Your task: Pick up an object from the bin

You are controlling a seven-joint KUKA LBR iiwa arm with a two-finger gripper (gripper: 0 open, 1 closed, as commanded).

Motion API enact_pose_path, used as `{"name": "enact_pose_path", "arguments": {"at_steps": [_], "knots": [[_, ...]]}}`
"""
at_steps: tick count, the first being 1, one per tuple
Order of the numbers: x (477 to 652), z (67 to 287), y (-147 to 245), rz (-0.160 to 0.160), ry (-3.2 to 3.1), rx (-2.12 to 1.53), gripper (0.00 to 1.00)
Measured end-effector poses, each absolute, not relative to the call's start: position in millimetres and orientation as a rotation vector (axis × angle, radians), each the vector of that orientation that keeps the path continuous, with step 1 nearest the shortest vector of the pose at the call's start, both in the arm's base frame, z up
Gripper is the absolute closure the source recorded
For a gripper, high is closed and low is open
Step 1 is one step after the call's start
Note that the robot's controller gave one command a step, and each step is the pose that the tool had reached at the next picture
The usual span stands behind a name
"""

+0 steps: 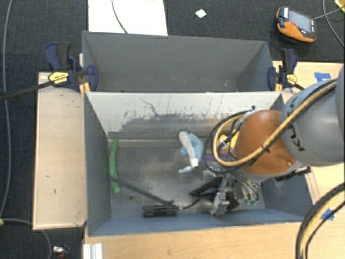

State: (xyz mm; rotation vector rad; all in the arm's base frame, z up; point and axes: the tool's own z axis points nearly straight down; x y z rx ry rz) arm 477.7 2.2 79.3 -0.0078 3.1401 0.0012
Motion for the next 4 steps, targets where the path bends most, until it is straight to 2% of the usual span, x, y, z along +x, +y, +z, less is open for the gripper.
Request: {"name": "enact_pose_path", "arguments": {"at_steps": [1, 2, 3, 4], "knots": [[485.5, 70, -29, 0.004, 3.105, 0.274, 0.00], [482.2, 71, -43, 0.002, 3.120, 0.323, 1.00], [482.2, 71, -43, 0.002, 3.120, 0.322, 1.00], [481.2, 85, -43, 0.003, 3.123, 0.322, 1.00]]}}
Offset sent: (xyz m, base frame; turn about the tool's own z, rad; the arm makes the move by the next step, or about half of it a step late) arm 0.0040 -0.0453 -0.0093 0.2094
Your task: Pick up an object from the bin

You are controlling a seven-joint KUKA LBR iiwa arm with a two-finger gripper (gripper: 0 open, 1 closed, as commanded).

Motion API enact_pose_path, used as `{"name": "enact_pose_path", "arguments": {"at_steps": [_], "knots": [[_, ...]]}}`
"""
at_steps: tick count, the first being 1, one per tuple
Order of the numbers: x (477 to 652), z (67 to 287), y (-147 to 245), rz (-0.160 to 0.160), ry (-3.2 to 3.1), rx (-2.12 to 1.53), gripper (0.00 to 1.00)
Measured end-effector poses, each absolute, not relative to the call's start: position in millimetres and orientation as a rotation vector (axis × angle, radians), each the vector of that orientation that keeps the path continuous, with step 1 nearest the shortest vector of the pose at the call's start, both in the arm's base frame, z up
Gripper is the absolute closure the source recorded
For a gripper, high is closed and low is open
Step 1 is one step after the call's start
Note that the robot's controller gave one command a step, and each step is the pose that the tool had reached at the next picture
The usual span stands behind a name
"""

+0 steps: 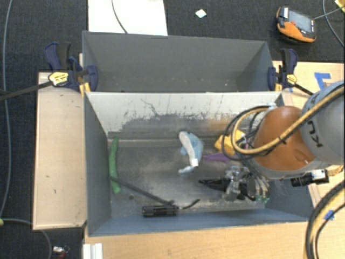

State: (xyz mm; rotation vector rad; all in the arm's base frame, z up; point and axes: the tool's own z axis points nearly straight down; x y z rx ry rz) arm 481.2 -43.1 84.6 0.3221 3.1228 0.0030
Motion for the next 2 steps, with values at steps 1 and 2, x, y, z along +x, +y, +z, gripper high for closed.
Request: {"name": "enact_pose_path", "arguments": {"at_steps": [1, 2], "knots": [[482.1, 98.8, -43.1, 0.004, 3.118, 0.321, 1.00], [483.0, 101.4, -43.2, 0.004, 3.114, 0.321, 1.00]]}}
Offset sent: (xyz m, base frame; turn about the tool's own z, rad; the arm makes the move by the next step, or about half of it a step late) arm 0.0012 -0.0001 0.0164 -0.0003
